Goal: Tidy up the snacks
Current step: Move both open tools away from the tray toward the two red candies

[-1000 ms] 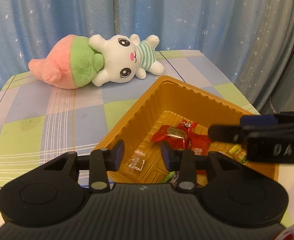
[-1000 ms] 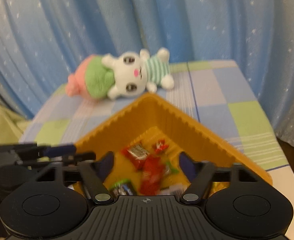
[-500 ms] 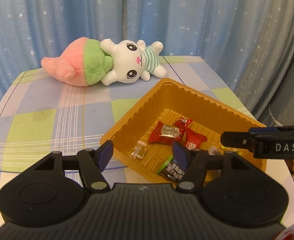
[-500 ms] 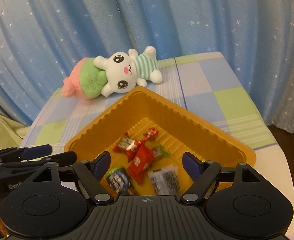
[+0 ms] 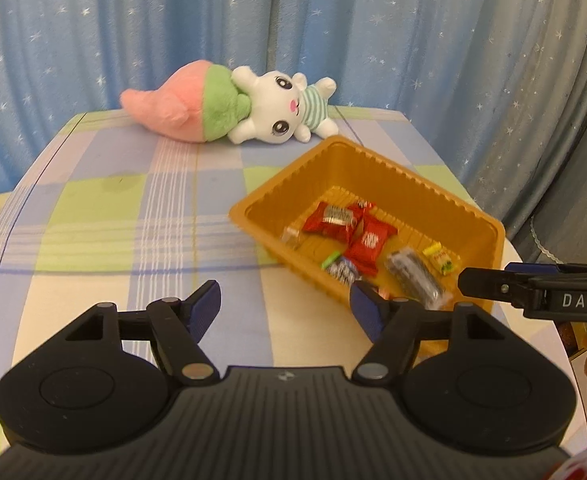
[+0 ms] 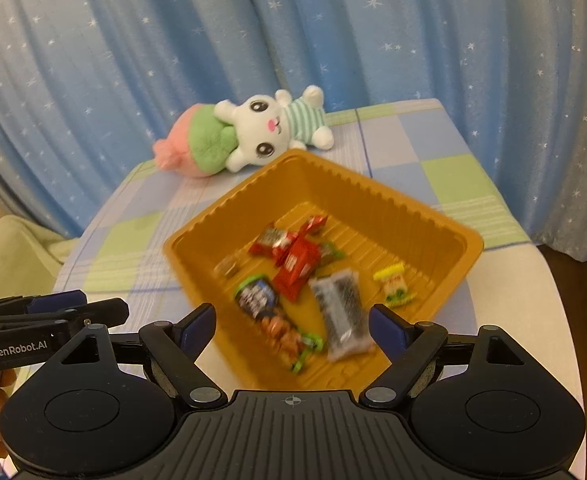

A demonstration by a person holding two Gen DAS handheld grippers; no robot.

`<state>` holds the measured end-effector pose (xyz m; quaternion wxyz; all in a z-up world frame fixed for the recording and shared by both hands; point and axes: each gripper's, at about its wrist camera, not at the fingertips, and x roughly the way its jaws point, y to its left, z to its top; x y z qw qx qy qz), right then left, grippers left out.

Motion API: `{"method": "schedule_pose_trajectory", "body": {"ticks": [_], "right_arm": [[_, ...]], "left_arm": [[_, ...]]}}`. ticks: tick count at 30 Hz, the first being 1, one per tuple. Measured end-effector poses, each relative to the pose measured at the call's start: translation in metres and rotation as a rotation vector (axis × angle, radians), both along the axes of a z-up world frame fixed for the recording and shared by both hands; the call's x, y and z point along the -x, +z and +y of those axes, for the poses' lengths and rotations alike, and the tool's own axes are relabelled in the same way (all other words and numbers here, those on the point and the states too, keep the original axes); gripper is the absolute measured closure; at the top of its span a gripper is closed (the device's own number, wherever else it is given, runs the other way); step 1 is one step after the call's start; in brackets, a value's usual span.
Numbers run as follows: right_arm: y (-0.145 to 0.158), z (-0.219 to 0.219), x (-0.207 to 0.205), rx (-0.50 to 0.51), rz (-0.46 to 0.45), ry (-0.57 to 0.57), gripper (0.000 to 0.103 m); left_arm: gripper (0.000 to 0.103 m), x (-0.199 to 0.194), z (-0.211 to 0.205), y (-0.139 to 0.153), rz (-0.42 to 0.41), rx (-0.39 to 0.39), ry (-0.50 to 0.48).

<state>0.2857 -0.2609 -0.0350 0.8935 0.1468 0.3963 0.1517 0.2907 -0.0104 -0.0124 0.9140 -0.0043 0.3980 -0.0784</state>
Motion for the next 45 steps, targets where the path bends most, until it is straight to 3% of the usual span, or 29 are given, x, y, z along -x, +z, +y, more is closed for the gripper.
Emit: {"method": "schedule_pose_trajectory", "body": {"ticks": [25, 45], "right_arm": [[-0.013, 0.043, 0.103, 0.045, 0.042, 0.182, 0.020], [-0.031, 0.095, 0.116, 0.076, 0.102, 0.304, 0.020]], "left_arm": [[0.034, 0.127, 0.041, -0.011, 0.071, 0.008, 0.089], [0.034, 0.157, 0.084, -0.026, 0.125, 0.001, 0.180]]}}
